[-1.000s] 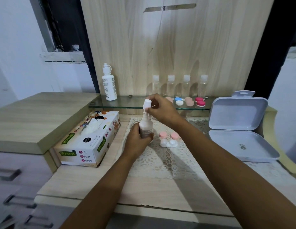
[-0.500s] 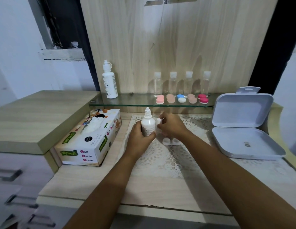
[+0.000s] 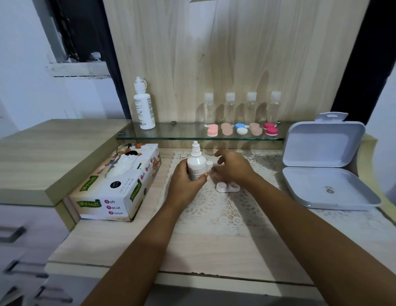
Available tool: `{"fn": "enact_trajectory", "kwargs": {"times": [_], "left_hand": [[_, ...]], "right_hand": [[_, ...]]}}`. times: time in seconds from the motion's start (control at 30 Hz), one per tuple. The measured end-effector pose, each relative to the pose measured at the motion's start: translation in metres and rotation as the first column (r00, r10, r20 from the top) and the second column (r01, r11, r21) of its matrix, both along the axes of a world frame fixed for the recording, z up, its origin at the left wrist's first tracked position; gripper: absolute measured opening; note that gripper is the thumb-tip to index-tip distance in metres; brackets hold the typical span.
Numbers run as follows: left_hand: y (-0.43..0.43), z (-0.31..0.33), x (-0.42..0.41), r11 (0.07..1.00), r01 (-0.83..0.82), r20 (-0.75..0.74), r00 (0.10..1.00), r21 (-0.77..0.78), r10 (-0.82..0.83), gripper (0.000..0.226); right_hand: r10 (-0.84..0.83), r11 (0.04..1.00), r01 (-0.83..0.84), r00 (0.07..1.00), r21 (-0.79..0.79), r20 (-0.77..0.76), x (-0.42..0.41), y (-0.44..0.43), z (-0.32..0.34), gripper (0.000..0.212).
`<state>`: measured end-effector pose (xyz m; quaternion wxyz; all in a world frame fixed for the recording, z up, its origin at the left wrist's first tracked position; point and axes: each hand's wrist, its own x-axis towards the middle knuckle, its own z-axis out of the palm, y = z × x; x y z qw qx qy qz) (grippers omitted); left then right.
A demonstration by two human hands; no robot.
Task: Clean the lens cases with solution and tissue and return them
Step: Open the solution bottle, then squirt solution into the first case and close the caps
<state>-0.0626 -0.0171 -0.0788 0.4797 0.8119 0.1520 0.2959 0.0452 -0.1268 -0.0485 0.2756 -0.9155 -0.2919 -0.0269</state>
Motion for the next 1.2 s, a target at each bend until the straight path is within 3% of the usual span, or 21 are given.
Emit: {"fn": "enact_trajectory", "kwargs": {"times": [0.3,0.7,0.87,0.93,1.03,1.2], "left_hand": [[0.0,0.002,-0.001,1.0,0.013,-0.017,1.0,-0.009,-0.014,0.05],[0.0,0.011,-0.003,0.995,0.081,-0.043,0.996,-0.051,-0.083,0.048],[0.003,0.018,-0.01,0.978,0.095,-0.035,0.995,0.186,-0.09,0.051],[0.008,0.021,-0.013,0.918,0.082,-0.082,0.995,0.388,-0.054,0.051],[0.017,0.031,-0.014,0.727,0.12,-0.247,0.966,0.676,0.07,0.059],[0.022,0.044,-0.011,0.525,0.269,-0.408,0.898,0.807,0.167,0.063]], "right_hand": [[0.081,0.996,-0.082,0.995,0.026,0.055,-0.024,-0.062,-0.002,0.037],[0.026,1.0,-0.026,0.996,-0.002,0.09,-0.028,-0.07,-0.037,0.037],[0.03,0.998,-0.035,0.997,0.057,0.074,-0.03,-0.074,-0.037,0.032],[0.029,0.996,-0.034,0.998,0.087,0.06,-0.03,-0.075,-0.036,0.03],[0.039,0.993,-0.045,0.997,0.105,0.059,-0.03,-0.075,-0.035,0.027],[0.051,0.991,-0.057,0.997,0.12,0.06,-0.031,-0.076,-0.035,0.026]]}}
